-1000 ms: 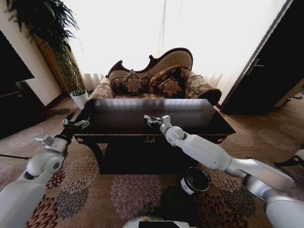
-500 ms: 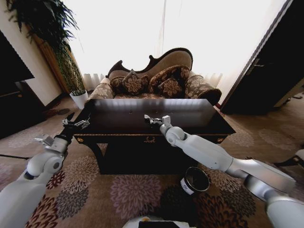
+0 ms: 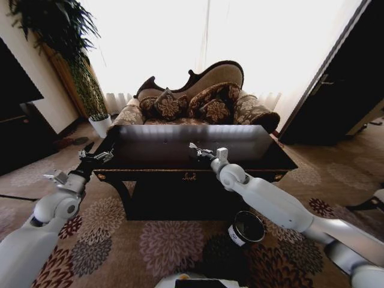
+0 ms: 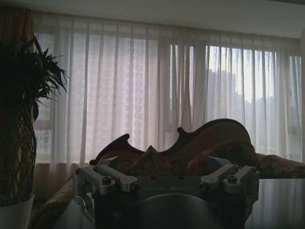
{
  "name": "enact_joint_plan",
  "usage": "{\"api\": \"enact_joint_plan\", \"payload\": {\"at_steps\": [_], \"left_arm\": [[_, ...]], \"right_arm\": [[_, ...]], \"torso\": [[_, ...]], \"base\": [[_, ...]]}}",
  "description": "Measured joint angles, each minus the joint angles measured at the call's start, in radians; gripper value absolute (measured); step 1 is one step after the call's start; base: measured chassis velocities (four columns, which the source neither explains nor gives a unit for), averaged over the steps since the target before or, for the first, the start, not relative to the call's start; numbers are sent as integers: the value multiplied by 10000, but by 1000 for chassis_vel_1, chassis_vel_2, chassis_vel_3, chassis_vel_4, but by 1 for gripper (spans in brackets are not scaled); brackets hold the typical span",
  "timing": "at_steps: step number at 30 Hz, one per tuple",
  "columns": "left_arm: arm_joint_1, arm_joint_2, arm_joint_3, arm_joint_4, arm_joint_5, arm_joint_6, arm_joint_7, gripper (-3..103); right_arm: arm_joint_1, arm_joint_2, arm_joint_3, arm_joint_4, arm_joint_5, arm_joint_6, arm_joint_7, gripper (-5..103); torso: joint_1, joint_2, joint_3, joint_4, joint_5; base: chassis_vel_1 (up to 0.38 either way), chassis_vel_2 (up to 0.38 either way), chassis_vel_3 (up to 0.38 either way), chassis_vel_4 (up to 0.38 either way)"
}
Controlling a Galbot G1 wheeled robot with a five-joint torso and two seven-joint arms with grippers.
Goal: Move to the front of the table and place the trash on the table into the trash bin.
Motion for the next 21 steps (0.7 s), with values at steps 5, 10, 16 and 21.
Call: {"api": "enact_joint_plan", "payload": {"at_steps": [5, 10, 16, 21], "left_arm": [[0, 0, 0, 1, -1, 0, -3, 100], [0, 0, 0, 1, 0, 1, -5, 100], [0, 0, 0, 1, 0, 0, -7, 100], [0, 0, 0, 0, 0, 0, -3, 100]], "right_arm": [[-2250, -699, 2418, 1056, -680, 112, -454, 1], [-5135, -862, 5334, 2260, -1482, 305, -978, 1], [-7658, -240, 7823, 3014, -1861, 498, -1261, 1], [-9865, 959, 10139, 3099, -2631, 1041, -1973, 1]], "torso": [[0, 1, -1, 0, -1], [-1, 1, -2, -2, -3], [-1, 0, -1, 0, -1], [0, 0, -1, 1, -1]], "base": [[0, 0, 0, 0], [0, 0, 0, 0], [0, 0, 0, 0], [0, 0, 0, 0]]}}
